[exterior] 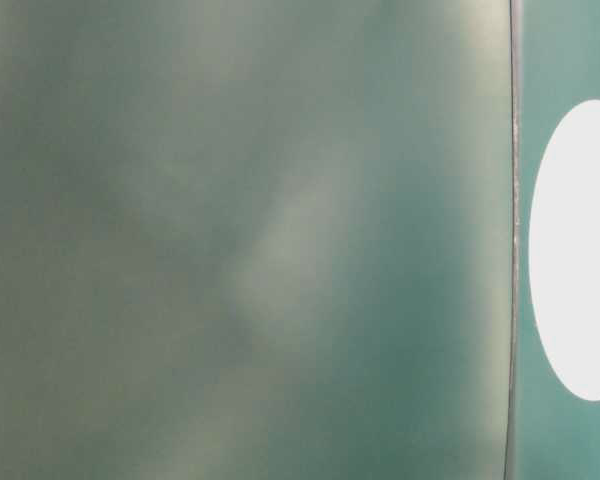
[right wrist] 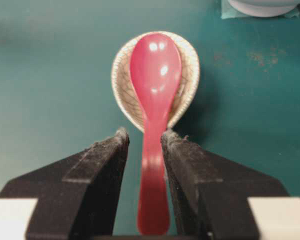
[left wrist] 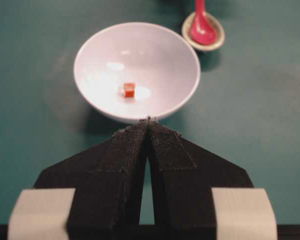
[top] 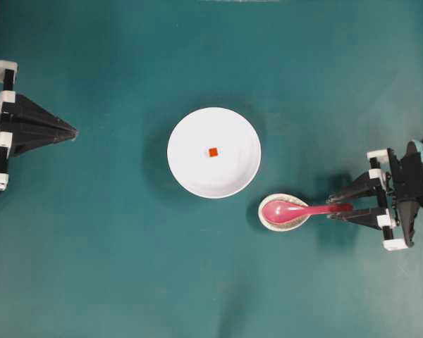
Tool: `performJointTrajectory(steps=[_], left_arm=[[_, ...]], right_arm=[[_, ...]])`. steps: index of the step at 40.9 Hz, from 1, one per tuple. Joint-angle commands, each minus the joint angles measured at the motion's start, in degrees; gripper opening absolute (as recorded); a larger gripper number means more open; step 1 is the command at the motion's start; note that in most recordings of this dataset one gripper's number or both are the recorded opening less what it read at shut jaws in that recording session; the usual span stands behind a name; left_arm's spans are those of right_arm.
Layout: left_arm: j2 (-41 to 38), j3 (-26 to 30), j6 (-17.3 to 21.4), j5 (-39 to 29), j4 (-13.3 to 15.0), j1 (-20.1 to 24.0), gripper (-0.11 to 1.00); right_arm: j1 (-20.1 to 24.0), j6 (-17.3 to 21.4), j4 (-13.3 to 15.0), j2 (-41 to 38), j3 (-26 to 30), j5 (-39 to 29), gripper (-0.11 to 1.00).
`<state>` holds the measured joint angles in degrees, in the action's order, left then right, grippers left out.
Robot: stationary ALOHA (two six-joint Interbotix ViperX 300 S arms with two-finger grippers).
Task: Grip the spoon and scoop the red block from the bowl with right arm.
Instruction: 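Lower the right gripper onto the pink spoon handle and close it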
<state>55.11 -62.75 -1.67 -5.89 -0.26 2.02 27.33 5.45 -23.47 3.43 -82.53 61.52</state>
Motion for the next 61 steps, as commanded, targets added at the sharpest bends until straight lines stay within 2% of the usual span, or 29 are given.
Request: performJointTrajectory(steps=[1,6,18,24,61], left_arm=[[-0.53,1.58,-0.09,0.18,-0.09,0.09,0.0],[-0.44,1.49,-0.35,0.18,-0.18,0.18,0.0],[-0.44,1.49,-0.26,-0.88,-0.09,0.09,0.0],[-0.44,1.49,0.0,-0.88,-0.18,0.09,0.0],[-0.44,1.41,0.35,-1.58,-0.18,0.7,0.0]], right_arm=[[0.44,0.26,-0.62,-2.11,0.53,3.52,0.42],[0.44,0.26,-0.97,-4.66,0.62,6.15,0.42],[1.41,0.26,-1.23,-8.0,1.32,7.29,0.42],[1.41,0.26,-1.93,-8.53,0.62,7.38,0.42],[2.29,-0.53,-1.76,-10.9,0.79,9.4,0.42]])
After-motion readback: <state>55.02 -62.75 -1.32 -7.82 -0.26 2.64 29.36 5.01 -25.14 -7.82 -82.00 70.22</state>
